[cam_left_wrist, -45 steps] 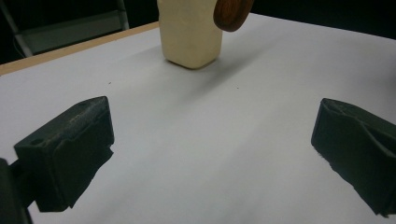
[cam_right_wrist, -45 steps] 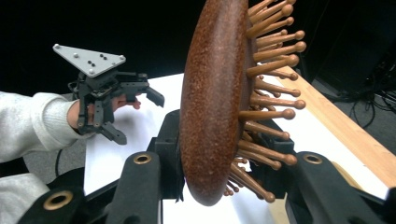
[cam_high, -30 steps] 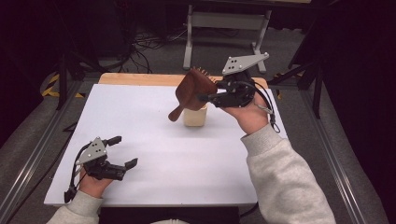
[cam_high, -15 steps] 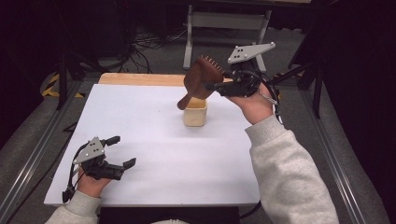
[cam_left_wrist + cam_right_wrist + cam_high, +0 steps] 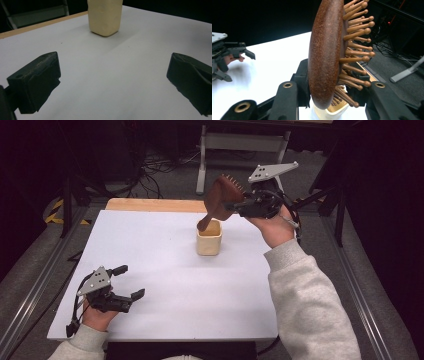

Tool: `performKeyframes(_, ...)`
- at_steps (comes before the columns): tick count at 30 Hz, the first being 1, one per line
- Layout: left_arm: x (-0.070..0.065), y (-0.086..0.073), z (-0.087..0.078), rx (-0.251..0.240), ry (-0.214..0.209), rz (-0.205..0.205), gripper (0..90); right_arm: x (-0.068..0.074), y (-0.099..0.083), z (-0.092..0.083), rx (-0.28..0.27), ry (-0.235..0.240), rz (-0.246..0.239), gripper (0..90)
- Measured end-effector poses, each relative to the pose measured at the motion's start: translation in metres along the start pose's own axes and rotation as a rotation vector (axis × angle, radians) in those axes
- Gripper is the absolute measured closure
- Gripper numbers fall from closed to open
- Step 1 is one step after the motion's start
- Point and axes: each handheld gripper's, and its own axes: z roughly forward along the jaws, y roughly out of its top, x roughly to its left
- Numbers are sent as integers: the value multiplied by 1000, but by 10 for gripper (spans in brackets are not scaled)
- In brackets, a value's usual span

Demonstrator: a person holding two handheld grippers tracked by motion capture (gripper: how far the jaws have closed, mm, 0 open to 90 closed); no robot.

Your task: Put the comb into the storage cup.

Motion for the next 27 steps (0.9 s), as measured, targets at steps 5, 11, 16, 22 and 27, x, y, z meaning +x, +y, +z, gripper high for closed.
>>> performKeyframes(5,-1,0,0,-4,-3,4,2,-4,-1,4,12,-21,0,598)
performKeyframes(11,0,0,0,2,-4,8,1,-8,-3,8,32,-42,10,597)
performKeyframes(16,0,0,0,-1,-3,6,2,-14,-8,15,49,-44,27,595)
performKeyframes(22,0,0,0,1,-4,6,2,-23,-14,24,70,-46,55,593)
performKeyframes(27,0,0,0,-1,-9,5,2,-31,-20,31,82,-40,87,592)
